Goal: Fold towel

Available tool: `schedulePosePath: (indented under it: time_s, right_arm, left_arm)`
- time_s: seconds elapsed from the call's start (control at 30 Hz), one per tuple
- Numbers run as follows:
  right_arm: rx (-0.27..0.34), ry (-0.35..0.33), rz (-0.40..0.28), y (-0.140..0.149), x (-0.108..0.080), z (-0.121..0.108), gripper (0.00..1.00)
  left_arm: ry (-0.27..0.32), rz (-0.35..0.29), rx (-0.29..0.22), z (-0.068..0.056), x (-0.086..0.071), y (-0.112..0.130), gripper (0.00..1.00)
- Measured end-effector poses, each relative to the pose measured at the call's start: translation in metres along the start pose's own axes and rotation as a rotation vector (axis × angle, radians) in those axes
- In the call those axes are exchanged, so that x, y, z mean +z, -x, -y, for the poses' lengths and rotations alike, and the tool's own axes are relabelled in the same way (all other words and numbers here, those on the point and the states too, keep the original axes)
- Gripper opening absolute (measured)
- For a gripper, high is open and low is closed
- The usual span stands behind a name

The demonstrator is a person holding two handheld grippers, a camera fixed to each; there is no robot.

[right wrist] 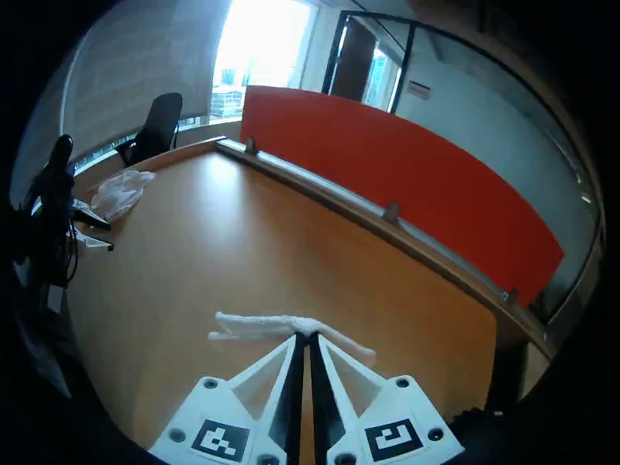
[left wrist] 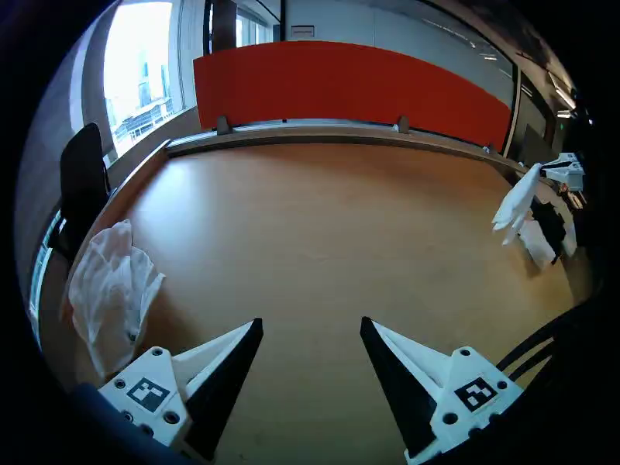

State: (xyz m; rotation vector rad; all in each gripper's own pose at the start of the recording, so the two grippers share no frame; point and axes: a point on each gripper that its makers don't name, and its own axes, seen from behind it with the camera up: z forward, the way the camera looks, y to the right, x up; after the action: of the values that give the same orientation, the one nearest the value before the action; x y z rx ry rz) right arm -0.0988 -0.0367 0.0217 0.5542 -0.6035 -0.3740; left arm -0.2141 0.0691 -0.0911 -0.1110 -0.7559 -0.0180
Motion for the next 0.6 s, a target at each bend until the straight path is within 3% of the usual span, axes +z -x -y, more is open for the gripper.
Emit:
schedulePosePath:
  time_s: [0.6]
  right_arm:
    - [0.023, 0.074, 0.048, 0.026, -0.012, -0.063, 0.05]
  left_arm:
    - [-0.006, 0.009, 0.002, 0.0, 0.006, -0.003, 0.93]
